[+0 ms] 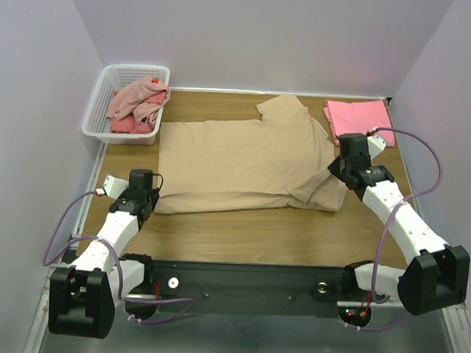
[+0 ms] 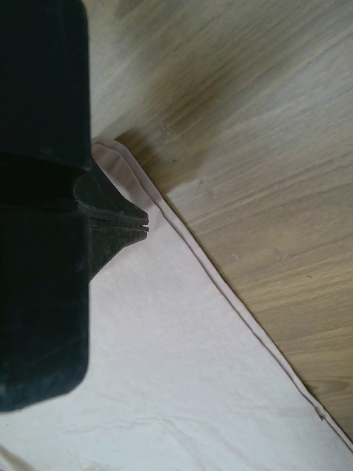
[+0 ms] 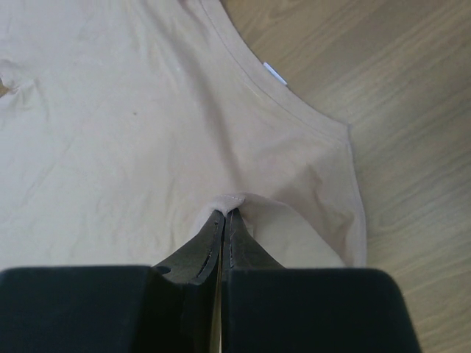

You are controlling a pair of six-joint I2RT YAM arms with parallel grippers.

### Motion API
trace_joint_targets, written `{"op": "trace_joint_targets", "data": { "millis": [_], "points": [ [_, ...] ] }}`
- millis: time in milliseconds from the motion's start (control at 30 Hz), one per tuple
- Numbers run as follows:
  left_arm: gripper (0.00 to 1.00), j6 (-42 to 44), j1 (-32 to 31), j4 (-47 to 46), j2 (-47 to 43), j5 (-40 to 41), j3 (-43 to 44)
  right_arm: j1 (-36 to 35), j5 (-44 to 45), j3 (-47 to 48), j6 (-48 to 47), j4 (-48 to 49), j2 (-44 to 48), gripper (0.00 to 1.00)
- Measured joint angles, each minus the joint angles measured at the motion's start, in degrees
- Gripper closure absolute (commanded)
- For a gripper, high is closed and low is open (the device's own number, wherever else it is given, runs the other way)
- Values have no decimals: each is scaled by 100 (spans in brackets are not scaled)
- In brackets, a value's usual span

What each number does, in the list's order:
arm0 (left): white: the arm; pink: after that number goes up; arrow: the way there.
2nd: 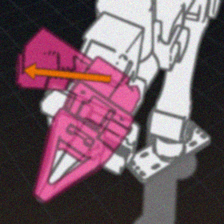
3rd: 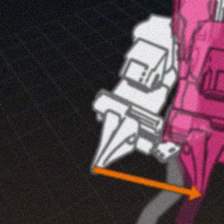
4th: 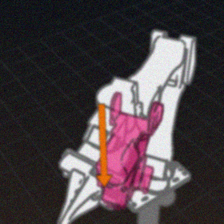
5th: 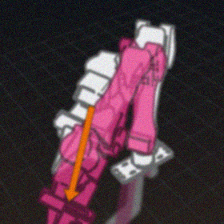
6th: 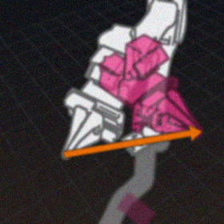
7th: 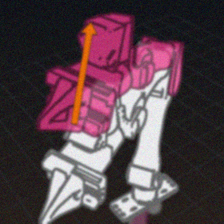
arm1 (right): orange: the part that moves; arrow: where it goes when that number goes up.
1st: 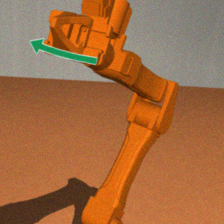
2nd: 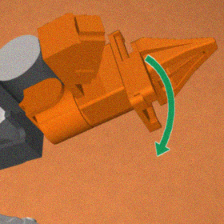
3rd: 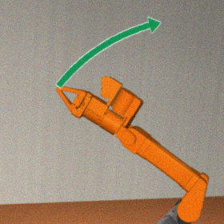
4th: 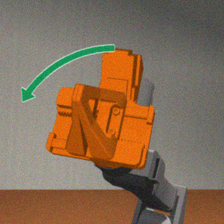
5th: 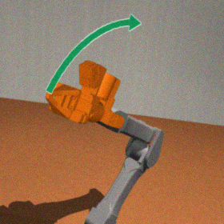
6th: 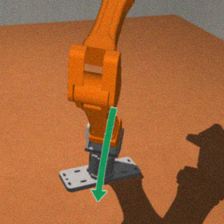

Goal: Fold and stack the t-shirts
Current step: Fold the tshirt

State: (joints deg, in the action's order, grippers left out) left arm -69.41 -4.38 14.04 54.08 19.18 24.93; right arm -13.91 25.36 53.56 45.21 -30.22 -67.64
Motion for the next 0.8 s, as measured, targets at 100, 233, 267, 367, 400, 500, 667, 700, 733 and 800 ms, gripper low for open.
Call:
{"op": "trace_joint_targets", "data": {
  "millis": [100,233,267,367,400,500,667,700,733,800],
  "points": [
    [100,26,7,-157,203,42,55,2,4,111,-199,245,-256,100],
    [100,44,57,-271,372,81,63,26,4,160,-433,568,-496,100],
    [100,57,74,-302,407,87,63,44,-7,192,-501,623,-573,100],
    [100,140,105,-431,509,103,79,94,-44,337,-664,772,-776,100],
    [100,170,116,-461,557,103,111,122,-96,420,-752,870,-892,100],
    [100,291,140,-566,758,107,269,168,-225,590,-966,1058,-1161,99],
    [100,494,170,-839,1167,127,529,286,-542,922,-1486,1303,-1690,100],
    [100,535,177,-894,1272,122,568,308,-643,1005,-1641,1327,-1805,99],
    [100,557,186,-929,1344,118,588,317,-680,1051,-1711,1353,-1875,100],
    [100,608,190,-999,1497,103,608,341,-789,1191,-1908,1421,-2076,100]
  ]
}}
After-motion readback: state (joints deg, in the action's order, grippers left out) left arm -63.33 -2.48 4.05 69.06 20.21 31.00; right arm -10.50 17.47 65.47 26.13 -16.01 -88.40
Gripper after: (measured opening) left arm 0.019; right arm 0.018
